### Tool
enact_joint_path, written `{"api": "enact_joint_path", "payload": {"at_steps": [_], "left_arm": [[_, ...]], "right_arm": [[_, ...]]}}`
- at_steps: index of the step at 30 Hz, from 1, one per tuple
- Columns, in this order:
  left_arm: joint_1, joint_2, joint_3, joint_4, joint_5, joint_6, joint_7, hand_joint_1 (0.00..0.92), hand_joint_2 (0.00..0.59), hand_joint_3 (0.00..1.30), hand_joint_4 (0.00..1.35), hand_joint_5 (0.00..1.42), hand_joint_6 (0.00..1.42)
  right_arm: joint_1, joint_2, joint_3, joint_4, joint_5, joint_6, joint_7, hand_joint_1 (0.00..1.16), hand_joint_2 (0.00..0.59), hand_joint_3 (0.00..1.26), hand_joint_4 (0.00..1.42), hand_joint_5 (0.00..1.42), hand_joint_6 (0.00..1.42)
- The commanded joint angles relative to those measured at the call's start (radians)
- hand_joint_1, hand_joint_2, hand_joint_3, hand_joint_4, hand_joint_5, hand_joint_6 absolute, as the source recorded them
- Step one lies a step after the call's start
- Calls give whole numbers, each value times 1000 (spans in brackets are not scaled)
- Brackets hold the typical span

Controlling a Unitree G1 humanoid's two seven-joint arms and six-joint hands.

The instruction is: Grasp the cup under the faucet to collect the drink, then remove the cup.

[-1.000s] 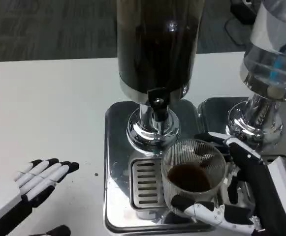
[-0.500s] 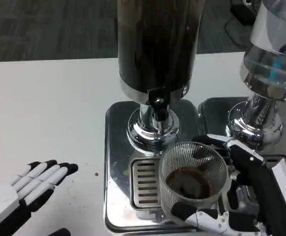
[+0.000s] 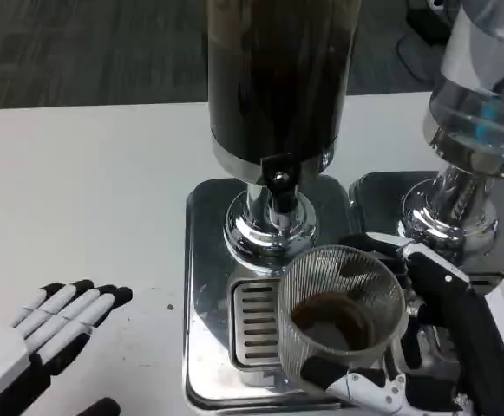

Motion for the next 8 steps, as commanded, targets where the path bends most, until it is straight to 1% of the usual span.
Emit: {"api": "enact_joint_path", "payload": {"at_steps": [1, 8], "left_arm": [[18, -11, 15, -15, 7, 5, 13, 0, 300, 0, 0, 0, 0], [25, -14, 18, -17, 5, 5, 14, 0, 300, 0, 0, 0, 0]], "right_arm": [[-1, 13, 1, -24, 26, -12, 0, 952, 138, 553, 627, 907, 1313], [4, 15, -2, -22, 21, -19, 2, 953, 138, 553, 627, 907, 1315]]}}
